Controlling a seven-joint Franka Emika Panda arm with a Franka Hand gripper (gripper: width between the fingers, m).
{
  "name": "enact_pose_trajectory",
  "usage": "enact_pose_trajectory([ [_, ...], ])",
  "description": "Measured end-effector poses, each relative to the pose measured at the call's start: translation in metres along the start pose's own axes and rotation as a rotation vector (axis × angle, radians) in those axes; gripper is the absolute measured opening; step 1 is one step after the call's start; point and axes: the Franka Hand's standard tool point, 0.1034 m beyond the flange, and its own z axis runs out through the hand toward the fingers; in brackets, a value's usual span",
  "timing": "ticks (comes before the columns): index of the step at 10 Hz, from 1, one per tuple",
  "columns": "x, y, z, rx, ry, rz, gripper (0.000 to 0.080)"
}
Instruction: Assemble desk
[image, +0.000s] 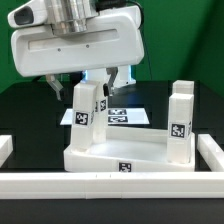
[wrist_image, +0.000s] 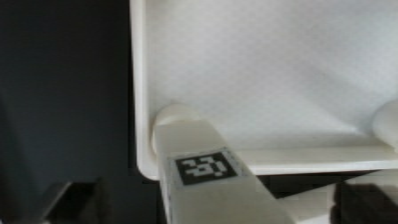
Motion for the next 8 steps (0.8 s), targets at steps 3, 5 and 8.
enact_pose_trajectory([
  [3, -0.0005, -0.0021, 0.0012, 0.007, -0.002, 0.130, 0.0285],
  [5, -0.0007, -0.0038, 0.0018, 0.013, -0.003, 0.255, 0.0286],
  [8, 0.0057, -0.0058, 0.0036, 0.039, -0.012, 0.585, 0.0286],
])
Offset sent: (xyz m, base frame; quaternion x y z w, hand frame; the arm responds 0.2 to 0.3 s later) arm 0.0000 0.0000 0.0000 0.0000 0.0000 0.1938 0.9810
